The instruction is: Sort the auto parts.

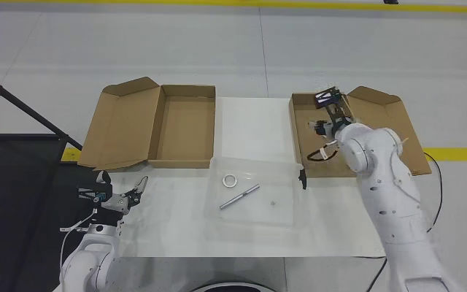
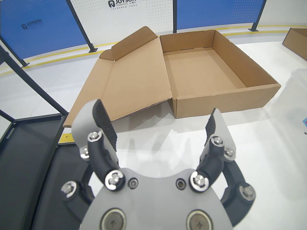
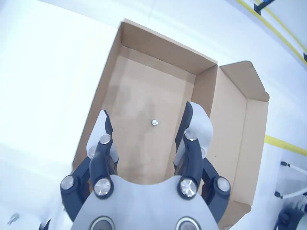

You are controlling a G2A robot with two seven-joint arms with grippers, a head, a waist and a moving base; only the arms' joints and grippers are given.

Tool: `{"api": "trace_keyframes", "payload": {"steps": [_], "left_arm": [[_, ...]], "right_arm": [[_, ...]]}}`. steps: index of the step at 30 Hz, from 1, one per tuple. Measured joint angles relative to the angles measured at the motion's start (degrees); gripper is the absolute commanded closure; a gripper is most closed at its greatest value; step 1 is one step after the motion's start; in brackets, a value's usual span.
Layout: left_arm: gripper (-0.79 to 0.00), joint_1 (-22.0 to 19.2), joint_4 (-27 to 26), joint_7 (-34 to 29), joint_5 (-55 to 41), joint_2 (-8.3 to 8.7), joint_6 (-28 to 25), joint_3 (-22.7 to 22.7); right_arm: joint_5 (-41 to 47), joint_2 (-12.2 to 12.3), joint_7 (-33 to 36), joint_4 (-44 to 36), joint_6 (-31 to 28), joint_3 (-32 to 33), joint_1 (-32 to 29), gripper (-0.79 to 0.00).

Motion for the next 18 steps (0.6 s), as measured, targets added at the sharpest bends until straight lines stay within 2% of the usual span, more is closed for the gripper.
{"api": "trace_keyframes", "payload": {"steps": [9,11,18], "left_arm": [[-0.785,0.0,0.0,0.0,0.0,0.0,0.0,0.0],[-0.785,0.0,0.0,0.0,0.0,0.0,0.0,0.0],[-0.785,0.0,0.0,0.0,0.0,0.0,0.0,0.0]], "right_arm": [[11.61,1.43,11.29,-20.3,-15.76,2.26,-7.62,-0.785],[12.51,1.53,12.87,-22.37,-16.91,2.07,-8.01,-0.785],[12.41,1.52,12.75,-22.0,-16.76,2.07,-7.97,-0.785]]}}
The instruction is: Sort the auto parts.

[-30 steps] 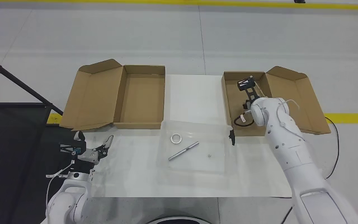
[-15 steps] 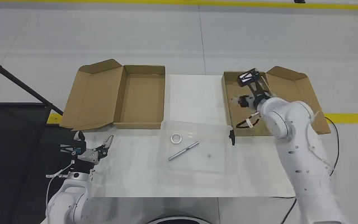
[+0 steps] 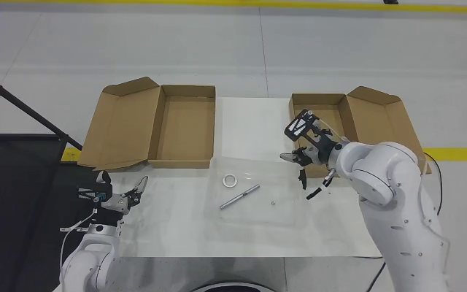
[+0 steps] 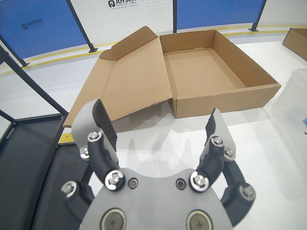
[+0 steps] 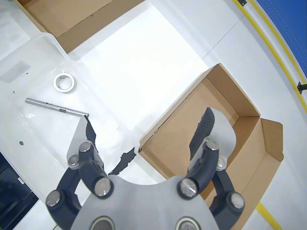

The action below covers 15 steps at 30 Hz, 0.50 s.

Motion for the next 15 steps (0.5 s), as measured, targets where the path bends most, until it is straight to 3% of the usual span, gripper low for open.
{"api": "trace_keyframes", "payload": {"steps": [8,15], "left_arm": [[-0.785,0.0,0.0,0.0,0.0,0.0,0.0,0.0],[-0.785,0.0,0.0,0.0,0.0,0.0,0.0,0.0]], "right_arm": [[-0.05,0.01,-0.49,-0.26,-0.3,-0.21,-0.31,-0.785],[1.23,0.26,-1.14,-4.25,-6.13,-3.91,-1.44,-0.785]]}}
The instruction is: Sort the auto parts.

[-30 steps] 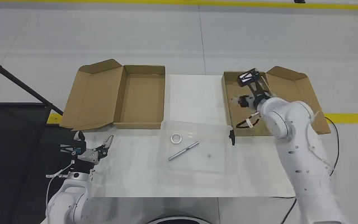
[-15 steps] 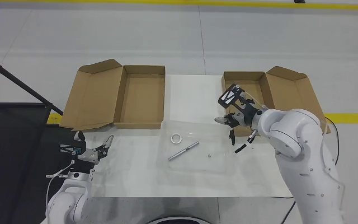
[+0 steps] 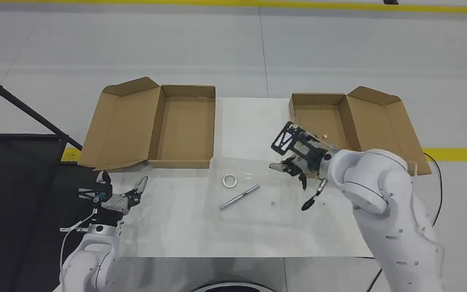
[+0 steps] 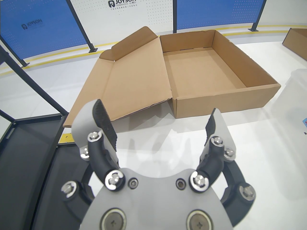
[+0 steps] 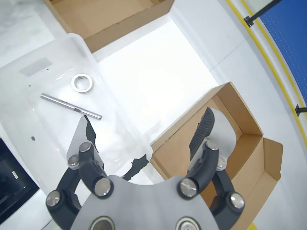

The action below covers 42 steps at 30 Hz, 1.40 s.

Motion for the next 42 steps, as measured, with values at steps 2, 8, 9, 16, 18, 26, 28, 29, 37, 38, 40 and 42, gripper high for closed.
{"api": "trace_keyframes", "payload": {"steps": [2,8,9,16,18,26,28,29,37,38,40,42], "left_arm": [[-0.785,0.0,0.0,0.0,0.0,0.0,0.0,0.0],[-0.785,0.0,0.0,0.0,0.0,0.0,0.0,0.0],[-0.785,0.0,0.0,0.0,0.0,0.0,0.0,0.0],[-0.785,0.0,0.0,0.0,0.0,0.0,0.0,0.0],[-0.785,0.0,0.0,0.0,0.0,0.0,0.0,0.0],[-0.785,0.0,0.0,0.0,0.0,0.0,0.0,0.0],[-0.785,0.0,0.0,0.0,0.0,0.0,0.0,0.0],[-0.785,0.0,0.0,0.0,0.0,0.0,0.0,0.0],[-0.785,0.0,0.0,0.0,0.0,0.0,0.0,0.0],[-0.785,0.0,0.0,0.0,0.0,0.0,0.0,0.0],[-0.785,0.0,0.0,0.0,0.0,0.0,0.0,0.0],[-0.785,0.0,0.0,0.0,0.0,0.0,0.0,0.0]], "right_arm": [[1.89,0.01,3.12,-0.16,-2.6,-2.37,0.78,-0.76],[5.65,0.52,6.36,1.26,-1.8,-10.39,4.64,-0.477],[5.87,0.75,6.69,1.81,-1.47,-11.58,5.19,-0.422],[10.29,3.24,9.44,7.42,1.26,-20.45,8.92,-0.425],[12.02,4.27,10.33,9.14,2.14,-22.62,9.99,-0.416],[18.37,8.13,12.01,11.6,3.83,-28.88,13.72,-0.443],[18.97,8.82,12.21,11.91,4.04,-29.95,14.28,-0.409],[19.3,9.2,12.24,12.1,4.07,-30.61,14.63,-0.391],[18.9,10.45,11.95,14.52,3.89,-31.63,15.77,-0.305],[18.58,10.46,11.79,14.6,3.88,-31.58,15.62,-0.305],[18.12,10.46,11.55,14.64,4.01,-31.58,15.44,-0.302],[17.75,10.38,11.26,14.67,4.16,-31.73,15.3,-0.302]]}}
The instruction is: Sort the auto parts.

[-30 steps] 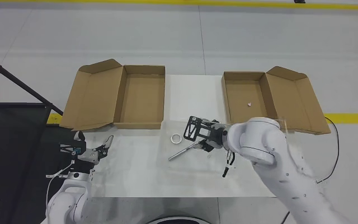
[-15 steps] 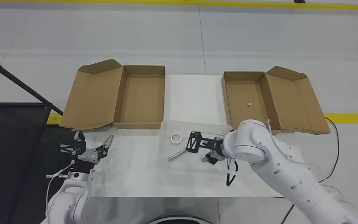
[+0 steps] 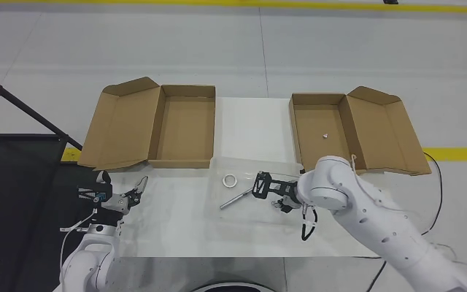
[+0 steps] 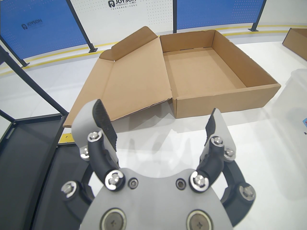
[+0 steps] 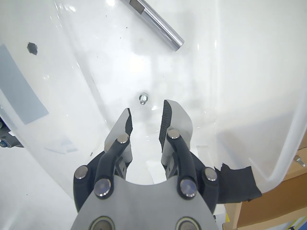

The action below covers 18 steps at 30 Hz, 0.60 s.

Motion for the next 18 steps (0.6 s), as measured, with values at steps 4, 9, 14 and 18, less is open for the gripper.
{"api": "trace_keyframes", "payload": {"steps": [4,9,14,18], "left_arm": [[-0.785,0.0,0.0,0.0,0.0,0.0,0.0,0.0],[-0.785,0.0,0.0,0.0,0.0,0.0,0.0,0.0],[-0.785,0.0,0.0,0.0,0.0,0.0,0.0,0.0],[-0.785,0.0,0.0,0.0,0.0,0.0,0.0,0.0]], "right_arm": [[-0.8,-0.34,-0.97,0.63,0.33,-0.62,-0.13,-0.28],[-1.63,-0.95,-2.24,1.74,0.9,-1.64,-0.13,-0.289],[-1.26,-1.51,-2.01,2.8,0.6,-2.52,0.16,-0.28],[-0.91,-1.84,-1.74,3.41,0.37,-2.93,0.29,-0.12]]}}
